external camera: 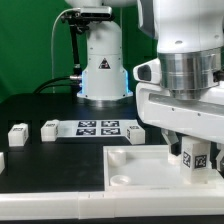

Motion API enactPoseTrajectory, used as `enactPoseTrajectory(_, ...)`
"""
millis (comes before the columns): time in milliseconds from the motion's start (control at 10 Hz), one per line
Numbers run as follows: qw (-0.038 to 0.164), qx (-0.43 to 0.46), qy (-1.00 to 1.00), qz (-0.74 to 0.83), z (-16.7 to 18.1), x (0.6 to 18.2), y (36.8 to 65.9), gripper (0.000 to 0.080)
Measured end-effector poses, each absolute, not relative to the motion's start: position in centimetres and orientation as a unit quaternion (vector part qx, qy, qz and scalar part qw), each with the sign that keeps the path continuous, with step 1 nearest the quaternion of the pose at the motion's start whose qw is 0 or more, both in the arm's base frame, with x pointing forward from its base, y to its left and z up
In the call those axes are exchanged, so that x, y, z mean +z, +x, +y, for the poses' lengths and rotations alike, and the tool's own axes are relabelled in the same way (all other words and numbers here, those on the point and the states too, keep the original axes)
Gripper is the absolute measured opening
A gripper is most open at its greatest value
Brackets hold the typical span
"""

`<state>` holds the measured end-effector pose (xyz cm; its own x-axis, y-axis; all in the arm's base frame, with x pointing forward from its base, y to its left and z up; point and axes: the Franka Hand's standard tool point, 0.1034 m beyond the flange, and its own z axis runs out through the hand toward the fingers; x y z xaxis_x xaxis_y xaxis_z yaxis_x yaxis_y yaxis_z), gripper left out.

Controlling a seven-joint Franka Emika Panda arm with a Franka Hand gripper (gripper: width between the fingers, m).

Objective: Assemble one leg

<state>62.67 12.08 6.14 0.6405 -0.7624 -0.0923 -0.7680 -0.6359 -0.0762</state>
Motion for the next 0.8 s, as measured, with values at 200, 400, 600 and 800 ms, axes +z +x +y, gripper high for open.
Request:
enactPoseTrajectory(200, 0.05, 0.015, -0.959, 0.278, 12.08, 6.19, 62.69, 0.0647)
enactPoseTrajectory(400, 0.04, 0.006, -0.99, 0.138, 12.42, 6.28, 62.55, 0.0649)
enactPoseTrajectory(600, 0.036, 0.003, -0.998, 0.057, 12.47, 6.25, 62.49, 0.0649)
enactPoseTrajectory(800, 0.035, 0.0, -0.999, -0.017, 12.13, 6.24, 62.53, 0.0649)
